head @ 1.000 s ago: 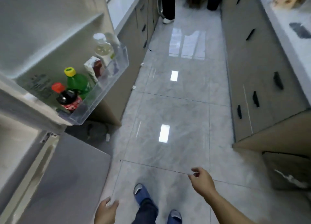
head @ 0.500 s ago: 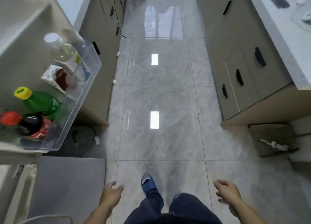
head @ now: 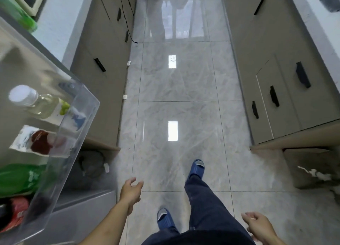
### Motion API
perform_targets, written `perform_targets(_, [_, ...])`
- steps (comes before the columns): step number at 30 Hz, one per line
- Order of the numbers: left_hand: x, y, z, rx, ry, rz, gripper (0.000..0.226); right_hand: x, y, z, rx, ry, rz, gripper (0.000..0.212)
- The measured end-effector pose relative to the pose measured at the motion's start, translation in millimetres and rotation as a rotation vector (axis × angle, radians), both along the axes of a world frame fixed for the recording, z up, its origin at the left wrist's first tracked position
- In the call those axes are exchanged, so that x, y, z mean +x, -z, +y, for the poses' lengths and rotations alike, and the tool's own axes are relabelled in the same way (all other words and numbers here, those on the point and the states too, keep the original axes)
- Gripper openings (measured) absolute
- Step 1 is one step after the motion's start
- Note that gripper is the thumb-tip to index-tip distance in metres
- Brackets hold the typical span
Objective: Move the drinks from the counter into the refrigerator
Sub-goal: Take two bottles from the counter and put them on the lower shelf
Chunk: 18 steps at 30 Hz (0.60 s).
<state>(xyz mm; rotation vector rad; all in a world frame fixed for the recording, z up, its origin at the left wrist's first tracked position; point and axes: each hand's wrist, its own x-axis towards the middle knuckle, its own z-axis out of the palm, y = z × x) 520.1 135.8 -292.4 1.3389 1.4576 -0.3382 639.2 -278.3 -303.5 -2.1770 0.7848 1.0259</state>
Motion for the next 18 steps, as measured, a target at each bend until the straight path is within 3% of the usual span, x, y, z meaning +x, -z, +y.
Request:
perform_targets(2, [22, -4, 5, 0.019, -0.013, 0.024, 0.049, 41, 1, 7, -0.004, -0.061, 0.002, 0.014])
perform_targets(4, [42, -9, 11, 0.032, -0.053, 0.062, 0.048, 89, 2, 17, 0.004, -0.172, 0.001, 0.026])
perform_targets(7, [74, -13, 20, 0.052, -0.149, 0.085, 0.043, 169, -5, 53, 0.023, -0.262, -0.004, 0.014])
perform_targets(14, [152, -17, 39, 0.021, -0.267, 0.064, 0.007, 341, -14, 163, 0.163, -0.442, -0.112, 0.018])
perform_targets(18, [183, -10, 58, -0.013, -0.348, 0.071, 0.008, 409, -17, 231, 0.204, -0.506, -0.117, 0.013])
